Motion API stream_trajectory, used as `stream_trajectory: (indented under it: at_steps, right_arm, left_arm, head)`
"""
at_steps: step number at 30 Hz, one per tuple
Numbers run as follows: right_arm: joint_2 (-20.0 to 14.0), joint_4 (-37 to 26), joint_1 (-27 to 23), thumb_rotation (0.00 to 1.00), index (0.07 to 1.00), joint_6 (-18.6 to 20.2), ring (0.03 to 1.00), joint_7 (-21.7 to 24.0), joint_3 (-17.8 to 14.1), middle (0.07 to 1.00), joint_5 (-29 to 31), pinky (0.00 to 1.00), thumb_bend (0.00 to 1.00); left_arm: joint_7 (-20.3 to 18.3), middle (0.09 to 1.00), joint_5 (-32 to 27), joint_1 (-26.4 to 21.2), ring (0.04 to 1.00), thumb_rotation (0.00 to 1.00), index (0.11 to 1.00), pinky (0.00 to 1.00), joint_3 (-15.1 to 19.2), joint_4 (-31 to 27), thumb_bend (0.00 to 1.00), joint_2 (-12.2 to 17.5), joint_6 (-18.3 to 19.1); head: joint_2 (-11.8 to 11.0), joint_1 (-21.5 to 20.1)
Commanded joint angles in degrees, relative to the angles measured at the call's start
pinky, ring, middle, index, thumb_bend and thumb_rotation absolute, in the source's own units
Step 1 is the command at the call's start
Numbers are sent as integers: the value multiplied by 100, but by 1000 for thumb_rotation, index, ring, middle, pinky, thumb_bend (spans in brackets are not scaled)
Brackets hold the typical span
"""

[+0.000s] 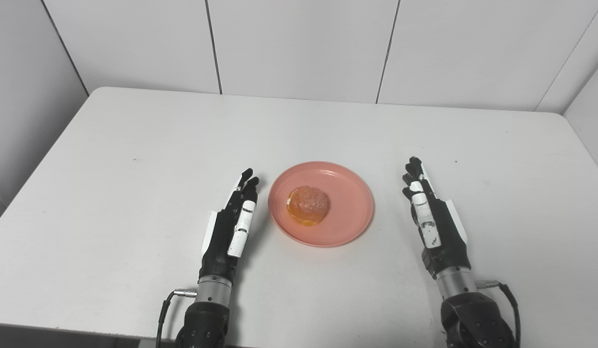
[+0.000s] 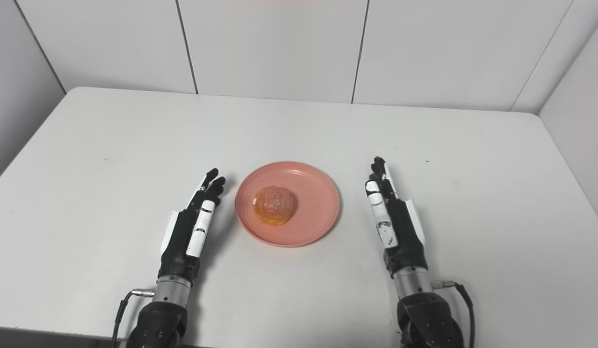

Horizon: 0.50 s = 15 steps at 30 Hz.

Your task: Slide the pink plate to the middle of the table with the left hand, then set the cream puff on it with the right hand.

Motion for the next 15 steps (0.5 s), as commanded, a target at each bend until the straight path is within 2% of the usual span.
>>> stream_trajectory:
  at_steps: [1, 4, 15]
  right_arm:
    - [28, -22, -100, 1000, 1000, -402, 992, 14, 20, 1000, 126, 991, 349]
    - [4, 54, -88, 1000, 1000, -499, 990, 9, 47, 1000, 133, 983, 323]
    - [-64, 62, -36, 1000, 1000, -354, 996, 0, 160, 1000, 88, 990, 300]
  left_arm:
    - [-76, 922, -128, 51, 931, 1000, 913, 934, 11, -120, 512, 177, -105]
    - [-116, 920, -162, 61, 928, 1000, 911, 932, 18, -122, 512, 176, -114]
    - [-188, 918, -209, 76, 919, 1000, 909, 917, 53, -70, 517, 185, -120]
  head:
    - [-8, 33]
    - [-1, 61]
    - [-33, 53]
